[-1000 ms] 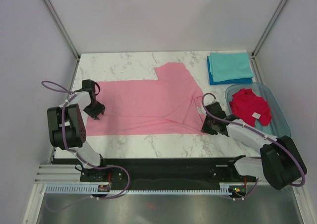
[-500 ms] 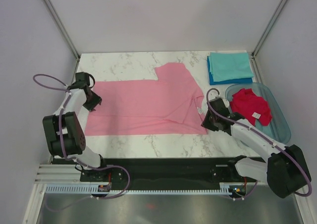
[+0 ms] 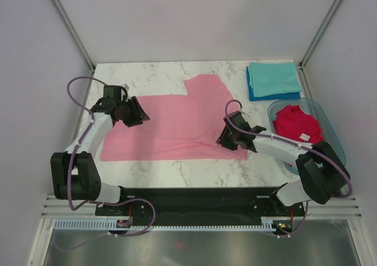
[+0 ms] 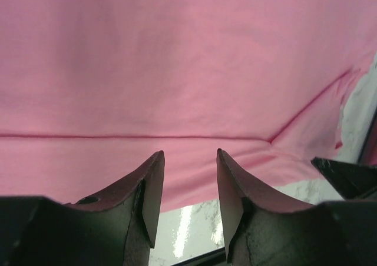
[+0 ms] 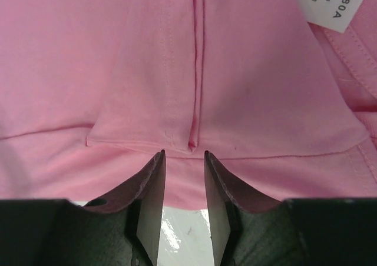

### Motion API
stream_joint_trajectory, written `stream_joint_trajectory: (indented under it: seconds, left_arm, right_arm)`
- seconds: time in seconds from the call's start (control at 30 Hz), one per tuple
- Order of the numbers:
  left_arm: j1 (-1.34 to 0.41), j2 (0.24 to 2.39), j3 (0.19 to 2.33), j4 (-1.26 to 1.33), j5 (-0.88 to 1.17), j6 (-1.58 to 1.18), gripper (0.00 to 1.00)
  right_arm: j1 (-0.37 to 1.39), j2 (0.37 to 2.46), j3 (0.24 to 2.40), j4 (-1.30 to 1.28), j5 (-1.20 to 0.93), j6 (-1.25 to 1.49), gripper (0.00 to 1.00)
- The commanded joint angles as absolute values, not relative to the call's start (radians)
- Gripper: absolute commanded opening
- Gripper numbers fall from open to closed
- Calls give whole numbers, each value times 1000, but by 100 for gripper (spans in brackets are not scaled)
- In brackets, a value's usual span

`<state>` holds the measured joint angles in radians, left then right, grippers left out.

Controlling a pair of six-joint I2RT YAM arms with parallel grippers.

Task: Fold and stack the t-shirts
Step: Fold the tshirt

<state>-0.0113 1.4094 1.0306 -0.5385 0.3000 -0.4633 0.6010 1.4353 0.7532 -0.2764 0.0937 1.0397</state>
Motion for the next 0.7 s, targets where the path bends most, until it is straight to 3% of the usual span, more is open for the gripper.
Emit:
stream_joint_trajectory:
  seconds: [0.0,0.47,0.57,0.67]
  left_arm:
    - [-28,1358,1006,-492,413,-402,49]
    - [-43,1315,977,-472,364,-411,48]
    - [-43,1290,976,-472,321,-413,48]
    - [-43,1253,971,-472,272,-417,48]
  right_arm:
    - [610,1466,796,-203,135,1112,41]
    - [629,1569,822,-193,146,1161,40]
    - [629,1572,825,-193,158,1155,36]
    - [629,1569,831,-193,166,1144,26]
